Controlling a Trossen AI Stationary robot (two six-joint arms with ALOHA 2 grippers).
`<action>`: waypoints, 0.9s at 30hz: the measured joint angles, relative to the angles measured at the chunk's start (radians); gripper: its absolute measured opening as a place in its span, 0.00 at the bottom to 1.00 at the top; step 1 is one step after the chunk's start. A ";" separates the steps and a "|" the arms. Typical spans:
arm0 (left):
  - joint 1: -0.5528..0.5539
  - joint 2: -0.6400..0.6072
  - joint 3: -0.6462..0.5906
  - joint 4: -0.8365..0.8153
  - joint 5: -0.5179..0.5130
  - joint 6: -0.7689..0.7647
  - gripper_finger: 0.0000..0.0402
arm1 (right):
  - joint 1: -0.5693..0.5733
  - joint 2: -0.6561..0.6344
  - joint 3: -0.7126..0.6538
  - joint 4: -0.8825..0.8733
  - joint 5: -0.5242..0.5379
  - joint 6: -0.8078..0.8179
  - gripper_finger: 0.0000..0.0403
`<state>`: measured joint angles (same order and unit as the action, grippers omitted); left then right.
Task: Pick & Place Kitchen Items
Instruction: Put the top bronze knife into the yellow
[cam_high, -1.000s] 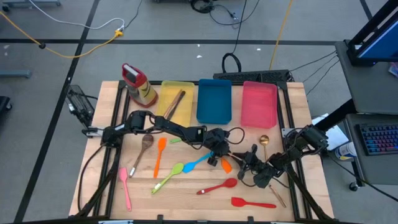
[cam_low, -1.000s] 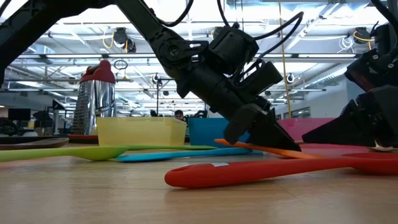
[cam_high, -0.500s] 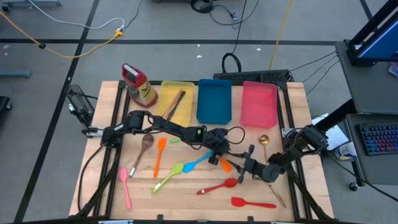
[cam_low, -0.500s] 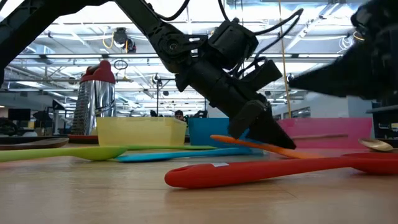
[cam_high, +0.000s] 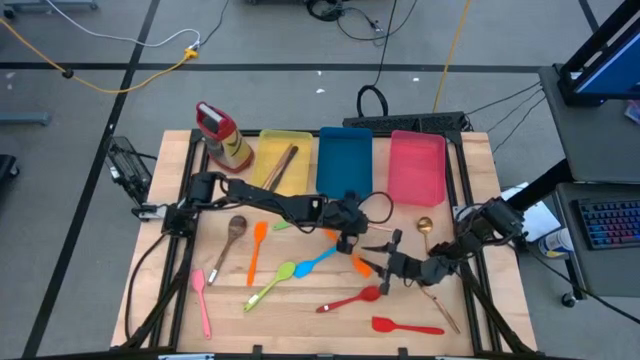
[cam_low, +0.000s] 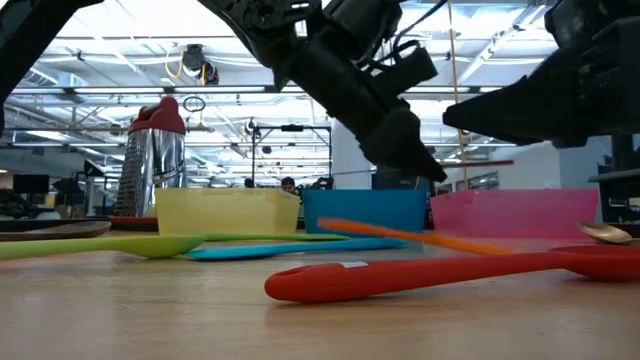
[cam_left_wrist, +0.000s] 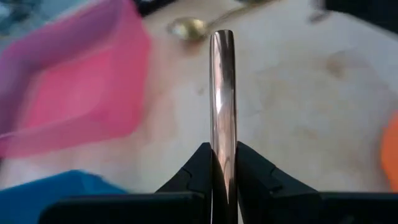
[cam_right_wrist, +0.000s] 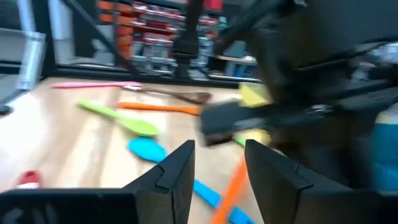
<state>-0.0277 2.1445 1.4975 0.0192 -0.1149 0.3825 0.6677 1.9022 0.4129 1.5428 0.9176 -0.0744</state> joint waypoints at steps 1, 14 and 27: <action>0.000 0.000 0.000 0.000 -0.025 0.000 0.11 | -0.003 0.000 0.001 -0.001 -0.032 -0.001 0.33; 0.006 -0.161 0.000 -0.307 -0.279 -0.182 0.11 | -0.028 0.000 0.000 -0.019 -0.083 0.001 0.32; 0.032 -0.493 -0.018 -0.721 -0.649 -0.372 0.11 | -0.027 0.000 -0.001 -0.053 -0.082 0.072 0.32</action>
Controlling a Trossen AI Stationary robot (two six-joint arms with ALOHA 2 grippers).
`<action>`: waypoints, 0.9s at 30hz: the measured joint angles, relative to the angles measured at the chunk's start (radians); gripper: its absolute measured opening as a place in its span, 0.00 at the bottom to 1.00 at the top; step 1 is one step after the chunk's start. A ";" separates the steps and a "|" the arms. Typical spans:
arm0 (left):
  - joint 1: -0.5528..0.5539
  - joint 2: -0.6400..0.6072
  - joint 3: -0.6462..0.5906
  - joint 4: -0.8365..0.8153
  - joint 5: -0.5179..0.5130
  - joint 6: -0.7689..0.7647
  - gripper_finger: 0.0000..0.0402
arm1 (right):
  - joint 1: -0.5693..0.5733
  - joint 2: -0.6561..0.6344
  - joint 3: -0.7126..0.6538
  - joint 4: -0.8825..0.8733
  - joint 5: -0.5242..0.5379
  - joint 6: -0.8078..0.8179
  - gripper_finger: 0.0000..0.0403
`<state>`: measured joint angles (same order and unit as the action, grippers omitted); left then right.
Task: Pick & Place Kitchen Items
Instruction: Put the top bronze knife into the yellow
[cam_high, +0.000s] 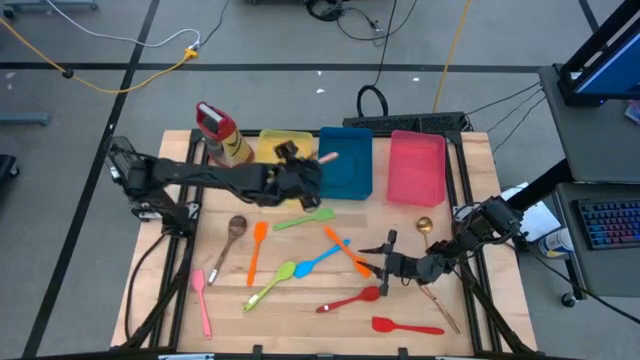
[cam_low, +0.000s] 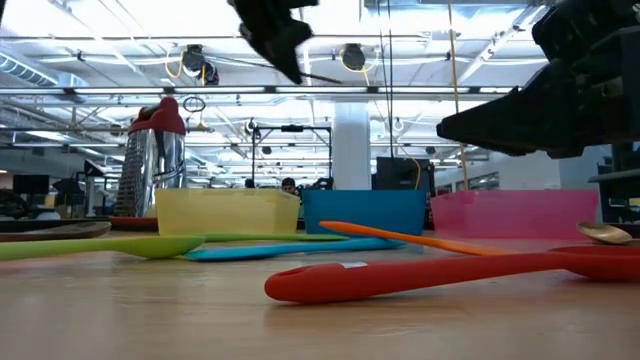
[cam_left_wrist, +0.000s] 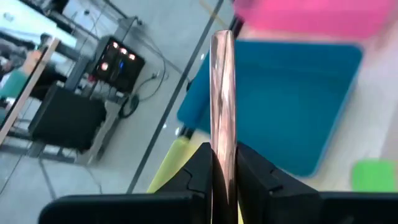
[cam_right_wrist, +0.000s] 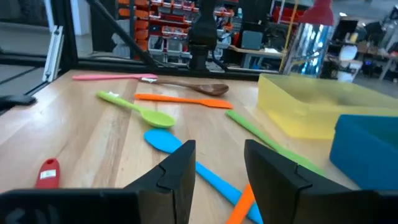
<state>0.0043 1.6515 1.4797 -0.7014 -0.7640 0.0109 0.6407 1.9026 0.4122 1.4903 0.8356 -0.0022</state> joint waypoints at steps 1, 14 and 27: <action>0.006 -0.026 -0.014 -0.023 0.001 -0.007 0.11 | 0.000 0.000 0.002 -0.010 -0.002 0.017 0.32; 0.171 -0.283 -0.453 0.217 0.120 -0.144 0.11 | 0.000 0.000 0.002 -0.025 0.000 0.107 0.32; 0.393 -0.173 -0.634 0.639 0.383 -0.182 0.11 | -0.032 0.000 0.002 -0.028 -0.001 0.122 0.32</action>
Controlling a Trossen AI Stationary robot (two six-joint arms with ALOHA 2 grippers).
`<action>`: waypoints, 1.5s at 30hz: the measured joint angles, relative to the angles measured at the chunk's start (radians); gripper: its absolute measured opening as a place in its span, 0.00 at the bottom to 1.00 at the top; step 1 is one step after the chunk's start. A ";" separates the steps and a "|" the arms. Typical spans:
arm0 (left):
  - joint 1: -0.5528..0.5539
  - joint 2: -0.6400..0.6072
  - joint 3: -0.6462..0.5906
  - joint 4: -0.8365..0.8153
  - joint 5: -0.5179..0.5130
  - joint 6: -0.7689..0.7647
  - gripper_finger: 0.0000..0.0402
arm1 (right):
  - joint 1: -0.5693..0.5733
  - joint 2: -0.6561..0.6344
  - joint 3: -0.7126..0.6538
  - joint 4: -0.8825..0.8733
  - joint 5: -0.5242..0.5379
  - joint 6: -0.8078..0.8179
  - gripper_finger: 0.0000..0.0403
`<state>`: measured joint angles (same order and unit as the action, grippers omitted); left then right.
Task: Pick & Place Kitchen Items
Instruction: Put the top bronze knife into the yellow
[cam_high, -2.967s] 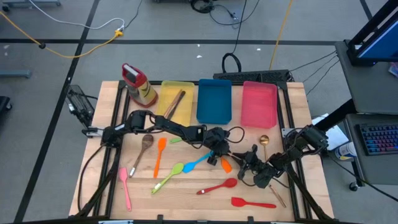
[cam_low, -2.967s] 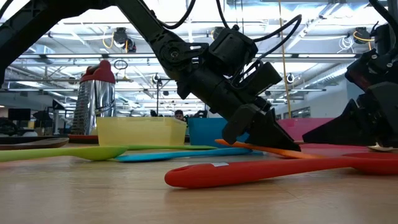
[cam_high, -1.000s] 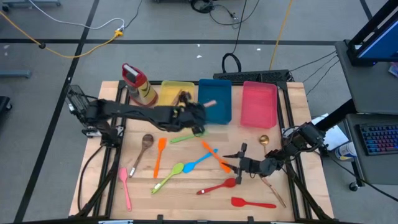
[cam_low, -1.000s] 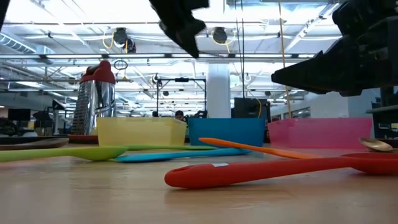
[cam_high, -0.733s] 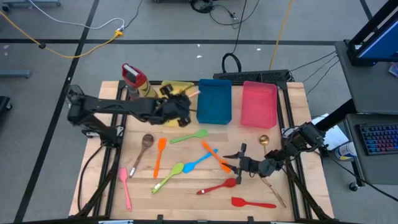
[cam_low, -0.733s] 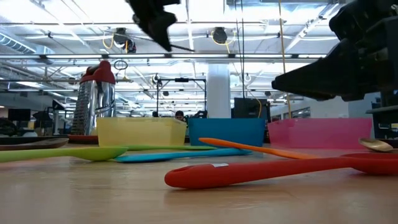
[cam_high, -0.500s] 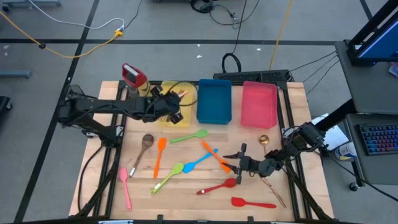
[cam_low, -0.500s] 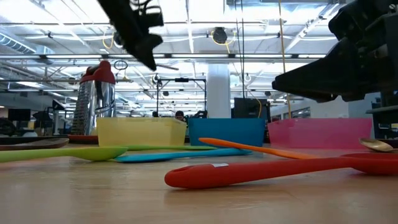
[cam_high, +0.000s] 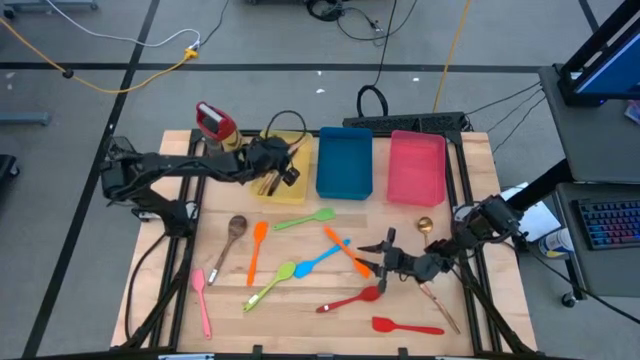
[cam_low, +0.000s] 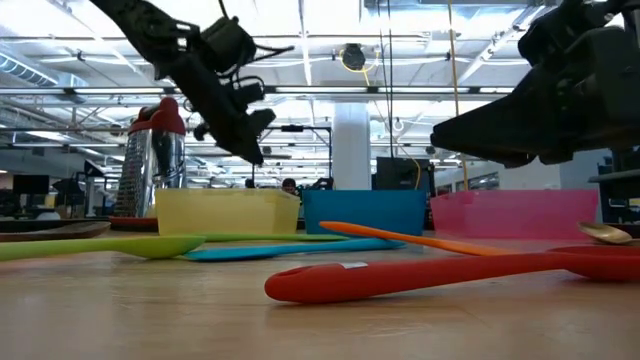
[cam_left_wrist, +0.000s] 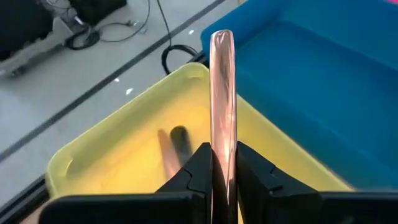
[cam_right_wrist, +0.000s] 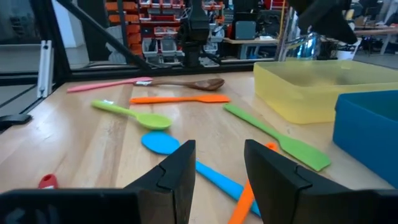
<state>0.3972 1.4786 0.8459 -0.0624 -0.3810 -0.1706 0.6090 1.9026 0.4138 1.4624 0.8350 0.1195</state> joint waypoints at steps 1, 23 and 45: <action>0.011 0.021 0.000 0.023 0.018 -0.002 0.11 | -0.004 0.000 0.000 -0.002 0.000 0.000 0.32; 0.113 0.305 0.000 0.233 0.118 -0.068 0.14 | -0.081 0.000 0.000 -0.061 -0.002 -0.008 0.32; 0.110 0.304 0.001 0.091 0.094 -0.107 0.13 | -0.079 0.000 0.000 -0.068 -0.004 0.052 0.32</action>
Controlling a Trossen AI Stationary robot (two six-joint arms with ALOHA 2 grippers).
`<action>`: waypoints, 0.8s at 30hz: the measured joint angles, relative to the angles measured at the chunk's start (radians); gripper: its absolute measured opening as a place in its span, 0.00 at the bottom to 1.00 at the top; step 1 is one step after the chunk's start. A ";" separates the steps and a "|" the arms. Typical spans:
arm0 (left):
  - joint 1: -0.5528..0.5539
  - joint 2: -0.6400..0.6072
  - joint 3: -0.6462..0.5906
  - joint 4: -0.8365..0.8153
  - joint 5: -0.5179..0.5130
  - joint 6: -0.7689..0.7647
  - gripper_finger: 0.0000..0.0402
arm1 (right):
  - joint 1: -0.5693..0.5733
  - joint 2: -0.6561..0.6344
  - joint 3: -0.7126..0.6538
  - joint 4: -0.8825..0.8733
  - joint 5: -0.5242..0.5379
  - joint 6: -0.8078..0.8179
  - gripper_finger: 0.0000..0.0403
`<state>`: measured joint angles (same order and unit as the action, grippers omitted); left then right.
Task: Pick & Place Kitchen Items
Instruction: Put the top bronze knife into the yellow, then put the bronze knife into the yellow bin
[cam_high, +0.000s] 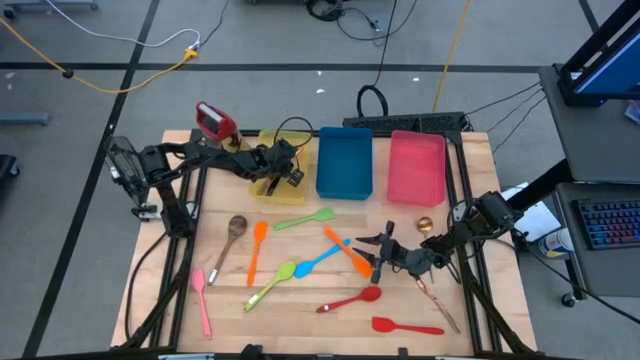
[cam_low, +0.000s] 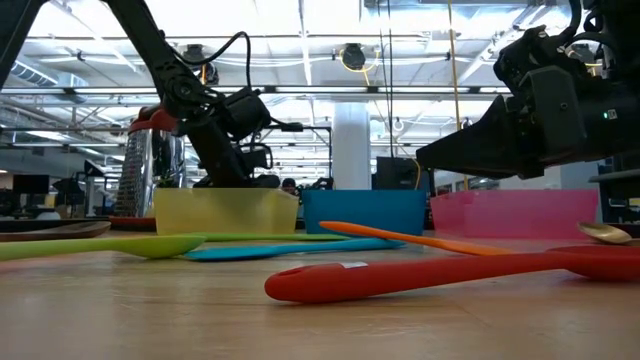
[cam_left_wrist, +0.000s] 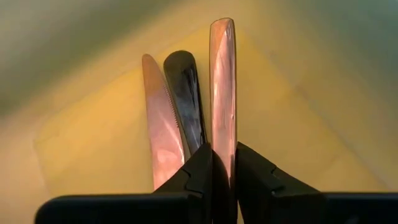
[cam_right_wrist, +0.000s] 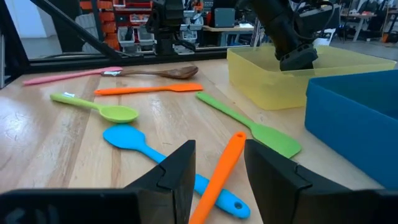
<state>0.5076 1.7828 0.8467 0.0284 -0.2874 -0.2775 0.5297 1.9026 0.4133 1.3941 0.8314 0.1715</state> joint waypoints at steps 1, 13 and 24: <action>-0.001 0.000 0.000 0.000 0.000 0.000 0.15 | 0.000 0.000 0.000 0.000 0.000 0.000 0.32; -0.006 0.000 0.000 -0.001 0.001 0.007 0.22 | 0.000 0.000 0.000 0.000 0.000 0.040 0.32; -0.006 0.000 0.000 -0.001 0.001 0.007 0.22 | 0.000 0.000 0.000 0.000 0.000 0.053 0.32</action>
<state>0.5014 1.7828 0.8467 0.0273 -0.2867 -0.2701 0.5297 1.9026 0.4133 1.3941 0.8314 0.2249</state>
